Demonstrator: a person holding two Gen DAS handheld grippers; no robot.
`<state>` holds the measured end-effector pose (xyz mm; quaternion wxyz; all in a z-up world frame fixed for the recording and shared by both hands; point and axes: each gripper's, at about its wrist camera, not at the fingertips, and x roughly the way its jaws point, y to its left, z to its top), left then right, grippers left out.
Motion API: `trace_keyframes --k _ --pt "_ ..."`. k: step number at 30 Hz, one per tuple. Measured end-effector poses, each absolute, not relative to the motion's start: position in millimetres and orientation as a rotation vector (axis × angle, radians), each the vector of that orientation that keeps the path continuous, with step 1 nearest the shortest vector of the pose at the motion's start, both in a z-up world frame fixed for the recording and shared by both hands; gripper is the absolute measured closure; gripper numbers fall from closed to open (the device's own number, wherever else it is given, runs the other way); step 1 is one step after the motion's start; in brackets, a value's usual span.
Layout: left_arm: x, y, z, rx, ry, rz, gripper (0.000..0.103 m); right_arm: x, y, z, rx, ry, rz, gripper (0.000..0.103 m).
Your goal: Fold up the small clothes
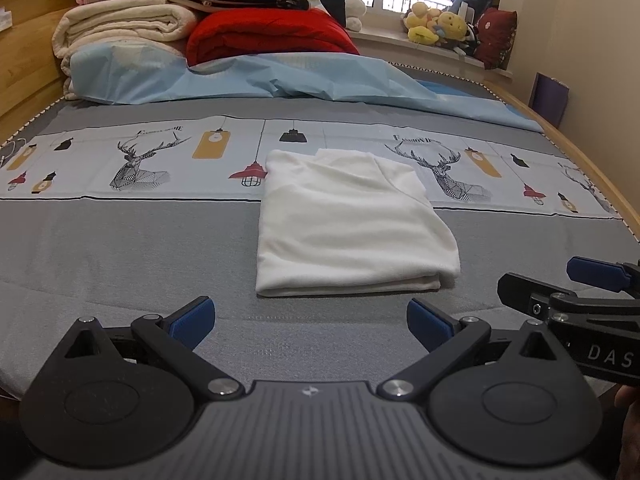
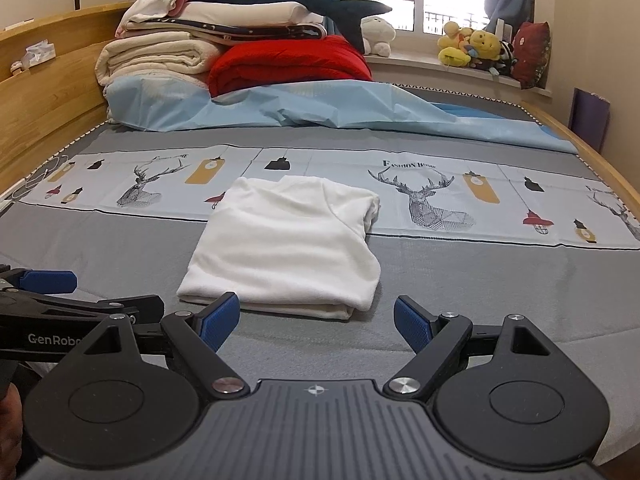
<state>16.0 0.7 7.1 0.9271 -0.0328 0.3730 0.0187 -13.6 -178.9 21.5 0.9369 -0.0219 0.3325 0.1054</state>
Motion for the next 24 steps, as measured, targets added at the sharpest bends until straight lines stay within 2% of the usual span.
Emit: trace_keyframes --k 24 --pt "15.9 1.3 6.7 -0.069 0.767 0.037 0.001 -15.2 -177.6 21.9 -0.046 0.68 0.222 0.018"
